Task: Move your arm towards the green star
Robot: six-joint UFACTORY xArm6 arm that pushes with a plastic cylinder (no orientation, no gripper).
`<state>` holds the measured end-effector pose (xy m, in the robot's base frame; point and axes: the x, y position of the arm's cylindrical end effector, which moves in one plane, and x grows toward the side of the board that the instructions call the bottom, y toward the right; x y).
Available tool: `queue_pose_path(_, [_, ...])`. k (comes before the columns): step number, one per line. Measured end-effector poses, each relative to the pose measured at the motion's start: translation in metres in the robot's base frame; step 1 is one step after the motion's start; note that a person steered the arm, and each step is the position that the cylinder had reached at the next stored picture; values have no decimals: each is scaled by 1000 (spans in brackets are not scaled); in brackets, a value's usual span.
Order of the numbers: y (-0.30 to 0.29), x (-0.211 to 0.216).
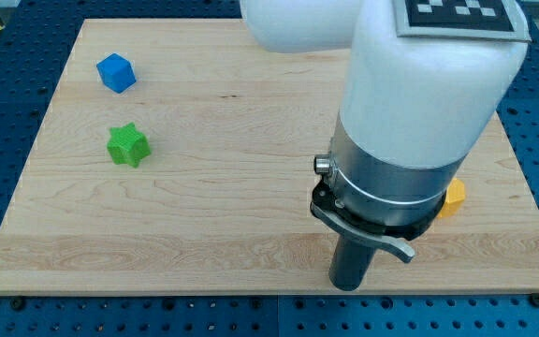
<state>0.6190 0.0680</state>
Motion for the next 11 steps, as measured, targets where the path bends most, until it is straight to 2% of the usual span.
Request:
queue_pose_path(3, [-28, -1])
queue_pose_path(6, [-40, -34])
queue_pose_path(11, [-112, -34])
